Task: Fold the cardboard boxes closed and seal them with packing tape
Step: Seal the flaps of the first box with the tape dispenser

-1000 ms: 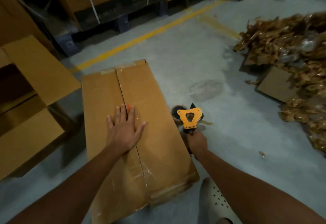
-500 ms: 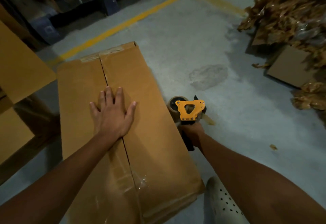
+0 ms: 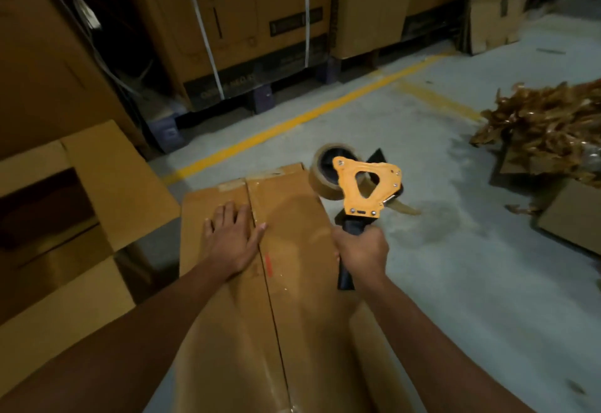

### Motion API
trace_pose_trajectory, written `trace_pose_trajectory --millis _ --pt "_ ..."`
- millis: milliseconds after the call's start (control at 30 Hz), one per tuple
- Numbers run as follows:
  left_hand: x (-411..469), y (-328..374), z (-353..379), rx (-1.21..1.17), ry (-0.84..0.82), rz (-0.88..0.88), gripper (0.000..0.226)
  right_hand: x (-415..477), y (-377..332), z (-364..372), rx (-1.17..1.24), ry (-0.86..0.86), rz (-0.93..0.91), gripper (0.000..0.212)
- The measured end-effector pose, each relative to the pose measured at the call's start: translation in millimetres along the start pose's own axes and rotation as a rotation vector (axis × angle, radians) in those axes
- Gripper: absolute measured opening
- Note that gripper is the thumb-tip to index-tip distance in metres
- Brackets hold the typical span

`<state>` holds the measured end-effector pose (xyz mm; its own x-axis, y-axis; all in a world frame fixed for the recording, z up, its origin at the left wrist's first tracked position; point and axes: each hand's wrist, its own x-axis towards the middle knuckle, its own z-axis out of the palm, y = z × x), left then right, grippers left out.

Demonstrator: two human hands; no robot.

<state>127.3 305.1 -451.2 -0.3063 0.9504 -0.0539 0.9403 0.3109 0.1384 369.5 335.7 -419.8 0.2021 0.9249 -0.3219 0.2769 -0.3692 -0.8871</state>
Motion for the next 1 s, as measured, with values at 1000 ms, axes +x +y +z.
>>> trace_pose_trajectory --millis 1000 --pt "-153 33 -30 0.168 -0.427 -0.412 0.086 -101 -3 -86 -0.911 -0.51 -0.241 0.032"
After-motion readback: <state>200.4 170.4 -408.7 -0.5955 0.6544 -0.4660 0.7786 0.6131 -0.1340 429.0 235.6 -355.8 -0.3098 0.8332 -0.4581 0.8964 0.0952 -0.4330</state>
